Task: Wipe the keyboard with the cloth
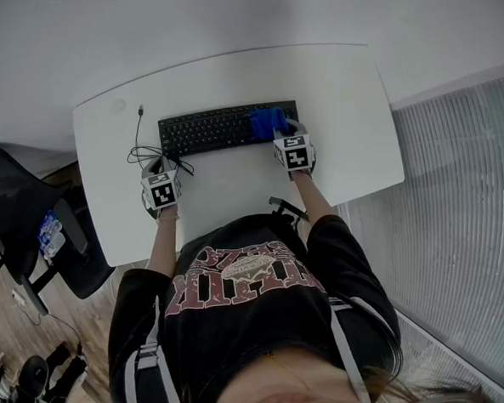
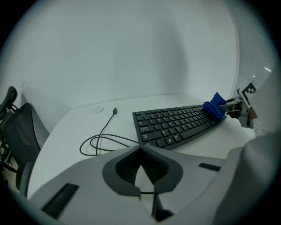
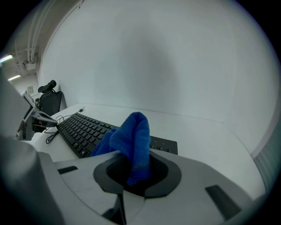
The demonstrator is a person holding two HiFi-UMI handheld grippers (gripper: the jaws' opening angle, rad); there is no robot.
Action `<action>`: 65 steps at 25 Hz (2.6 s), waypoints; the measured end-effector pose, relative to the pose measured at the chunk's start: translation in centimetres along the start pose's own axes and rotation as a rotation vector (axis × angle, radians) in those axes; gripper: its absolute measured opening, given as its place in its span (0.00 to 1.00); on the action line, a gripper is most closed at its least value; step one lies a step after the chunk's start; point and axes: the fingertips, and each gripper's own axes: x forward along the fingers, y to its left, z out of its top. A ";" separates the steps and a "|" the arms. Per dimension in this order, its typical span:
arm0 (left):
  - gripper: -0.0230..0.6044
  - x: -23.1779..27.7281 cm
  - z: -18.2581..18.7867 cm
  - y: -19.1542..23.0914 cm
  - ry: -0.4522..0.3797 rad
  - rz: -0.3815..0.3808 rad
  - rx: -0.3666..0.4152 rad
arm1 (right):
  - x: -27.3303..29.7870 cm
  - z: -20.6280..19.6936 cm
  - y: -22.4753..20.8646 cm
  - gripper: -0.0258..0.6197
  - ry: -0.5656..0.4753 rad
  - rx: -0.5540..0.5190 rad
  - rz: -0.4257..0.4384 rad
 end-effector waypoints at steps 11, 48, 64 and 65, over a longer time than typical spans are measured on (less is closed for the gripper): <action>0.09 0.0 0.1 -0.1 0.001 -0.004 0.008 | -0.9 -1.0 -3.9 0.14 0.013 0.036 -0.092; 0.09 -0.1 0.4 0.0 -0.017 -0.016 0.005 | -4.2 3.4 -1.7 0.14 -0.127 0.106 -0.071; 0.09 -0.6 0.7 -0.2 -0.036 -0.016 -0.006 | -2.1 11.2 22.9 0.14 -0.207 -0.076 0.500; 0.09 -0.6 0.7 -0.2 -0.038 -0.017 -0.005 | -2.3 11.5 24.4 0.14 -0.216 -0.089 0.537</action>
